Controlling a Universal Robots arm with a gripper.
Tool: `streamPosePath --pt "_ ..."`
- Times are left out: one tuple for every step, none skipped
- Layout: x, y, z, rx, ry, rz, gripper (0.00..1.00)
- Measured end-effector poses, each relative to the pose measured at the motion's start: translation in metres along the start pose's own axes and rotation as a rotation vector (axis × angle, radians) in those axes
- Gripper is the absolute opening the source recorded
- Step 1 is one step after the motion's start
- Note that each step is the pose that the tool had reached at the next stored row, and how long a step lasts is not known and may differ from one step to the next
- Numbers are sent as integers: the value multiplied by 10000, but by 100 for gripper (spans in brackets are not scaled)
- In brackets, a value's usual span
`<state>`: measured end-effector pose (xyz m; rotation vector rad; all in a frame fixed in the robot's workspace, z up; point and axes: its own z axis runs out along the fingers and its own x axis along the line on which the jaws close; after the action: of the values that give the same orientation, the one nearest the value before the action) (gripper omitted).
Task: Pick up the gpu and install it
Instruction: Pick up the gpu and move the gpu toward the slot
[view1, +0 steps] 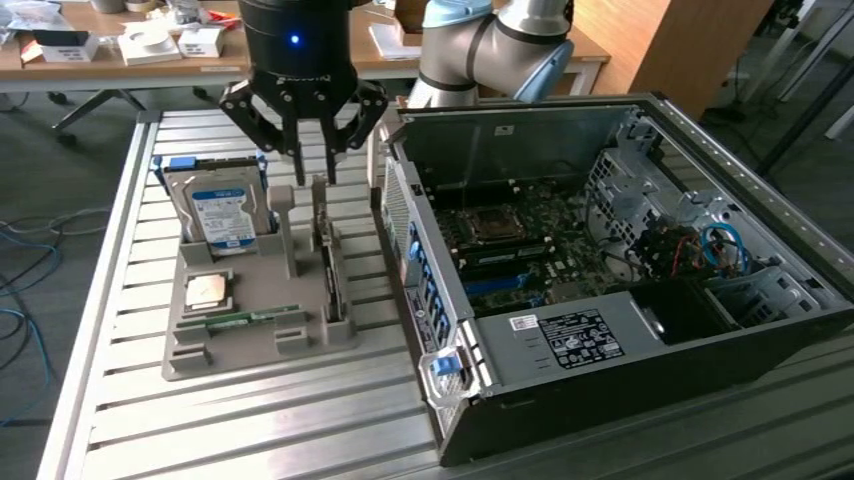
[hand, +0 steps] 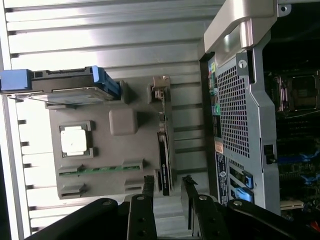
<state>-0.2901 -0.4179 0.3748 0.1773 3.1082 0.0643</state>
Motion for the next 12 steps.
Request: streamPosePath --pt "0 -1 19 -1 -1 0 36" --pt "1 -1 37 -1 -2 0 36" --pt "1 -2 56 -1 -1 0 36" --pt "2 -3 74 0 0 -1 36" --pt "2 -4 92 -1 -1 -1 36" --pt "3 -5 110 -1 -1 -1 36" --pt "3 -6 127 0 -1 -1 36" --pt "4 -6 145 0 0 -1 36" --pt "4 -7 165 0 -1 -1 36" --pt "4 -8 183 -1 -1 0 36" --pt "5 -8 201 0 -1 0 36" --pt "5 -9 218 0 -1 0 36"
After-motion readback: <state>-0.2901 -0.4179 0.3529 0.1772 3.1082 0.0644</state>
